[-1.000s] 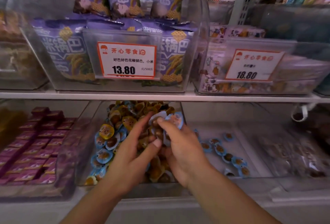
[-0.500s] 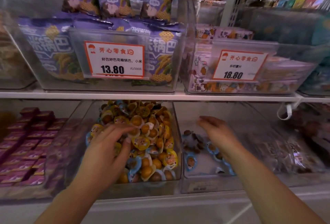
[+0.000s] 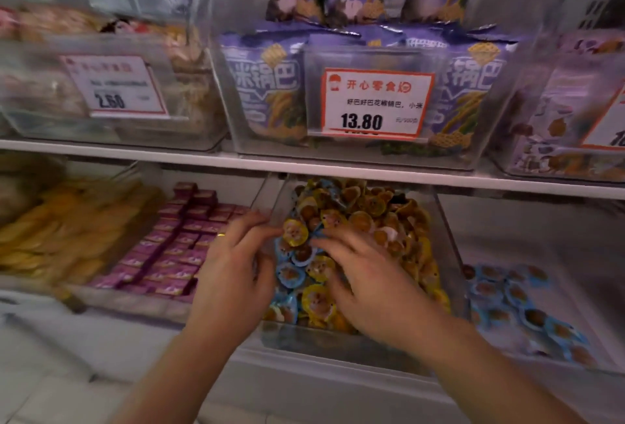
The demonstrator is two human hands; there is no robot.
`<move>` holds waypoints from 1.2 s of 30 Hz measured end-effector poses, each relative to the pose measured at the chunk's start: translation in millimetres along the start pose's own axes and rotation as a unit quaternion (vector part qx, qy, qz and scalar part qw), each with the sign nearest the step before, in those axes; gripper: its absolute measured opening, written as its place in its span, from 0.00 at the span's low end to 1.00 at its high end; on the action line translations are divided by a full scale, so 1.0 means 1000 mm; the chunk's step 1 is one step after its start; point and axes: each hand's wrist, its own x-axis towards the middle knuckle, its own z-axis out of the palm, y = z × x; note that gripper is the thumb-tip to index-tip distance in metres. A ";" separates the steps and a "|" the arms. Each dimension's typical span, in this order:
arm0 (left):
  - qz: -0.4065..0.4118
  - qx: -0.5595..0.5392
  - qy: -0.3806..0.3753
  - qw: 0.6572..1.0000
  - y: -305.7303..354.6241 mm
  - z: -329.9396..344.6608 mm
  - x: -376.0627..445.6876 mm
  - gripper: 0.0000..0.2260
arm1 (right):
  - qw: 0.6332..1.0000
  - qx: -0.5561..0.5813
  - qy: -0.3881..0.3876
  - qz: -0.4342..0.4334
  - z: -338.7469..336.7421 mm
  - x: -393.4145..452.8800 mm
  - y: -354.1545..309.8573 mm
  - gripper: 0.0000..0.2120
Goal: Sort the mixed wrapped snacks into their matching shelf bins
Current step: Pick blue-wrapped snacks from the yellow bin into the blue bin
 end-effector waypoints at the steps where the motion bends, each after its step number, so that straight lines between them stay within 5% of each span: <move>1: -0.001 0.006 -0.013 1.000 -0.003 0.000 -0.002 0.16 | 0.999 -0.027 -0.033 0.000 0.012 0.007 -0.002 0.23; 9: -0.011 0.009 -0.028 1.000 -0.011 0.001 -0.005 0.15 | 0.984 -0.135 -0.117 0.011 0.051 0.059 0.009 0.35; 17: -0.026 -0.042 -0.024 0.999 -0.011 -0.002 -0.001 0.13 | 0.989 -0.144 -0.018 0.024 0.017 0.059 0.039 0.11; 24: -0.040 -0.058 -0.019 0.997 -0.009 0.004 0.003 0.13 | 0.988 -0.129 0.079 -0.019 0.002 0.030 0.045 0.04; 26: -0.034 -0.058 -0.016 0.998 -0.010 0.004 0.001 0.12 | 0.992 -0.091 0.076 -0.037 0.007 0.033 0.033 0.10; 30: -0.019 -0.052 -0.011 0.998 -0.011 0.005 -0.002 0.11 | 0.992 -0.101 -0.071 0.006 0.025 0.044 0.011 0.30; 33: -0.021 -0.055 -0.013 0.998 -0.011 0.004 -0.003 0.11 | 0.978 -0.182 -0.101 0.017 0.037 0.049 0.004 0.34; 36: -0.023 -0.065 -0.011 0.998 -0.009 0.003 -0.003 0.13 | 0.979 -0.148 -0.135 0.023 0.043 0.057 -0.002 0.36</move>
